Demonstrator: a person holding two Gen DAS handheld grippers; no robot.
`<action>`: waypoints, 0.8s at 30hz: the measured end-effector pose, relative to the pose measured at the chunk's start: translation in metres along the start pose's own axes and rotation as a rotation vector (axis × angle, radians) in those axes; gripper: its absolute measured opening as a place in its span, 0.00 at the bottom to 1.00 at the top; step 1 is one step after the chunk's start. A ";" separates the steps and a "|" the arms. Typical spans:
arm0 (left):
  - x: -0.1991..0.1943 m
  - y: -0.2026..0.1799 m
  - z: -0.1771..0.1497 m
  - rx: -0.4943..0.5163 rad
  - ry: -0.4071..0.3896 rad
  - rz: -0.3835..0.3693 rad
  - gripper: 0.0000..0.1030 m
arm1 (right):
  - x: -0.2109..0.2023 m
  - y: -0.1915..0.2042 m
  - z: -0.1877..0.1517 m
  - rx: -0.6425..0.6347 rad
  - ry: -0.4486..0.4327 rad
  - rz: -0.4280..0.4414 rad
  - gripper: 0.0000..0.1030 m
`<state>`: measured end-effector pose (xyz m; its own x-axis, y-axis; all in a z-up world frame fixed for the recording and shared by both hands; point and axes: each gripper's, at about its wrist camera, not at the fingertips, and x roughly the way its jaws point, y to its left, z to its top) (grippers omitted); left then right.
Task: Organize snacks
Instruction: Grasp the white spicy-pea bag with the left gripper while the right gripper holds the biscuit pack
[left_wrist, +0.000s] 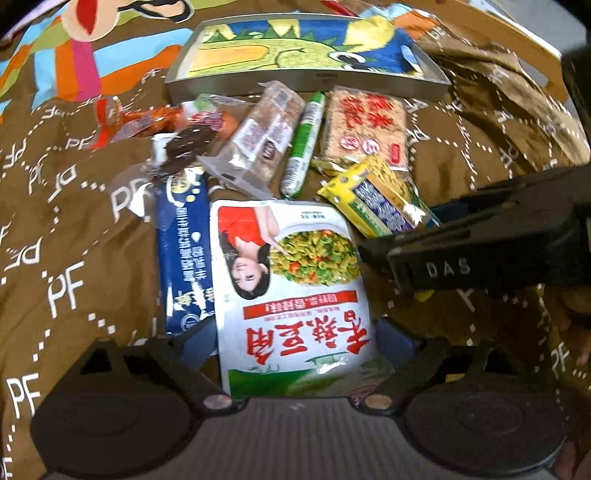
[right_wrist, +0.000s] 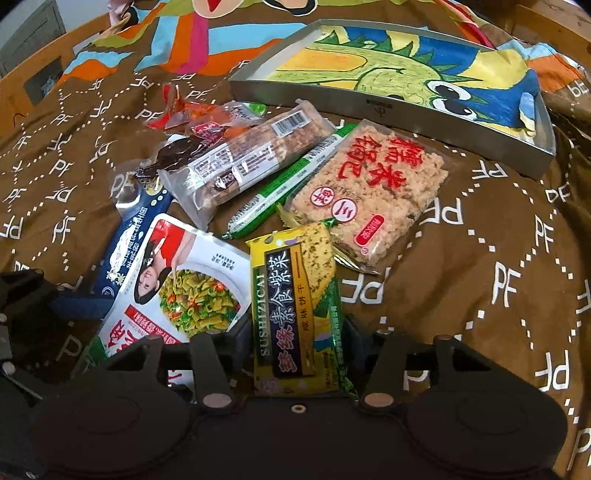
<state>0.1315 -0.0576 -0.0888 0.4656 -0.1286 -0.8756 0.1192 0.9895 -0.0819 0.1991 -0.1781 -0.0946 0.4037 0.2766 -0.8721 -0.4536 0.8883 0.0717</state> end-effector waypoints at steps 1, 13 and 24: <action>0.001 -0.003 0.000 0.018 0.000 0.008 0.94 | 0.000 0.000 0.000 -0.001 -0.001 -0.002 0.49; -0.006 0.010 -0.004 -0.061 0.029 -0.058 0.74 | -0.006 0.000 -0.003 -0.005 -0.007 -0.001 0.47; -0.023 0.024 -0.017 -0.159 0.025 -0.128 0.68 | -0.029 -0.005 -0.009 0.037 -0.049 0.013 0.47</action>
<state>0.1088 -0.0301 -0.0791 0.4337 -0.2541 -0.8645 0.0350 0.9634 -0.2656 0.1826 -0.1943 -0.0744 0.4369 0.3047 -0.8463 -0.4298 0.8973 0.1011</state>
